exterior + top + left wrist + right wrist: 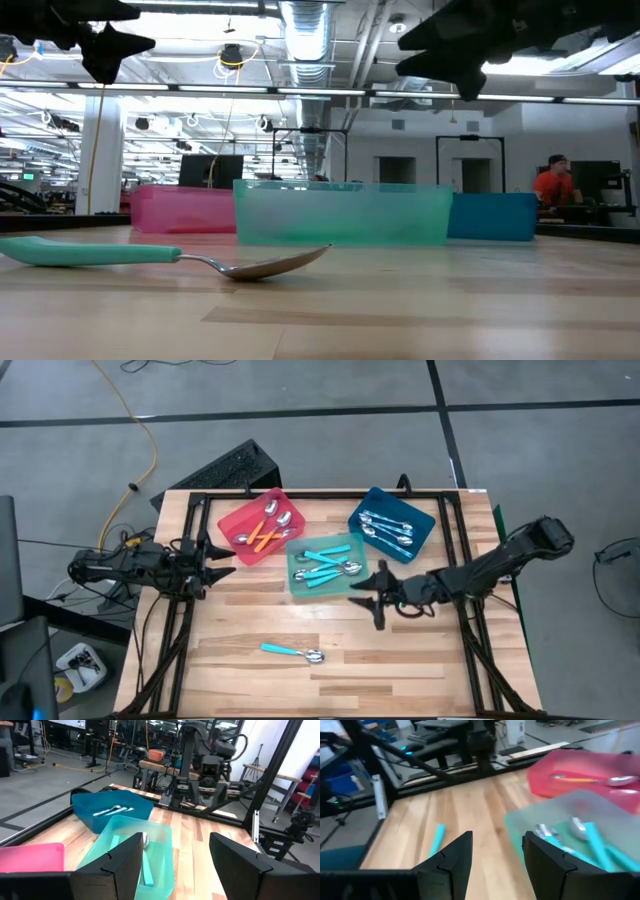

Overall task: Sort silverware by color (type)
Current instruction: Put the blue spoon into the green bin

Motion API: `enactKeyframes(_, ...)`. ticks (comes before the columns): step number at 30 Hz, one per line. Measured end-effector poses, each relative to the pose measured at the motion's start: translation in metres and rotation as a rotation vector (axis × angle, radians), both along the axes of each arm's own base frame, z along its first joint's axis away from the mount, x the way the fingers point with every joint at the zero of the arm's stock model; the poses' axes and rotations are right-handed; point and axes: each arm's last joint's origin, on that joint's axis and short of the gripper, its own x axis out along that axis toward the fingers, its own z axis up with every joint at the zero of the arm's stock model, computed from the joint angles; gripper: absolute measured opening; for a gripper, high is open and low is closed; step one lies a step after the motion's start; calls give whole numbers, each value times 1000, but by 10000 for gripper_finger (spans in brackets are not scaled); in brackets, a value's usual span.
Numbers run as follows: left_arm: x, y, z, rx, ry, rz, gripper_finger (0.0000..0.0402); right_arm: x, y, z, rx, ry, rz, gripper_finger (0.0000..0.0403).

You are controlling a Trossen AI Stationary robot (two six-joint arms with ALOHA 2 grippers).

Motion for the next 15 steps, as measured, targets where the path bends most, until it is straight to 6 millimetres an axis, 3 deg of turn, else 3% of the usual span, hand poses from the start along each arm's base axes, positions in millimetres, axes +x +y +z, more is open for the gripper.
enactKeyframes(6,6,-1,-15,-22,33,6,214,23,23,-15,-10,12,26,193)
enactKeyframes(15,9,-1,-23,-39,22,10,214,76,65,-4,-135,149,98,193)
